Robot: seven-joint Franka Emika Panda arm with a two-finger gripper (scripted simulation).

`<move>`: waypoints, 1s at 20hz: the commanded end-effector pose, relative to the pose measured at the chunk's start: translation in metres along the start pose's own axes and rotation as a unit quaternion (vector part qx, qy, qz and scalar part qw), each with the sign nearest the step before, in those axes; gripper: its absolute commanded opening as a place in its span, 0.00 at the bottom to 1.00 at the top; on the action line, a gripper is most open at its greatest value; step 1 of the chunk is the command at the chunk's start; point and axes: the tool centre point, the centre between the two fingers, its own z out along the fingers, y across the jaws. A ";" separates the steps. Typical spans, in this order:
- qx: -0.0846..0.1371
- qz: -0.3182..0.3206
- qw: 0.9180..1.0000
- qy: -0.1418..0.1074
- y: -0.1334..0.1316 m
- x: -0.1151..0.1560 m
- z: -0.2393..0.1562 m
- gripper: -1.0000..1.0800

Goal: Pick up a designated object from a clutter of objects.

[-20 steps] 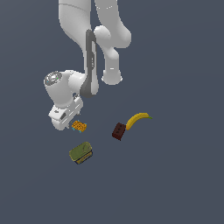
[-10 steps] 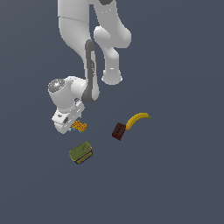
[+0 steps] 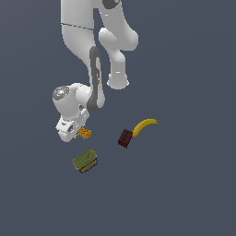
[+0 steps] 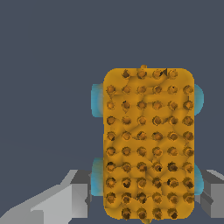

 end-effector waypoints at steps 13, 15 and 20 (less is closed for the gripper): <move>0.000 0.000 1.000 0.000 -0.001 0.000 -0.008 0.00; 0.000 0.000 1.000 0.000 -0.002 0.000 -0.015 0.00; 0.000 0.000 1.000 0.000 -0.005 0.002 -0.039 0.00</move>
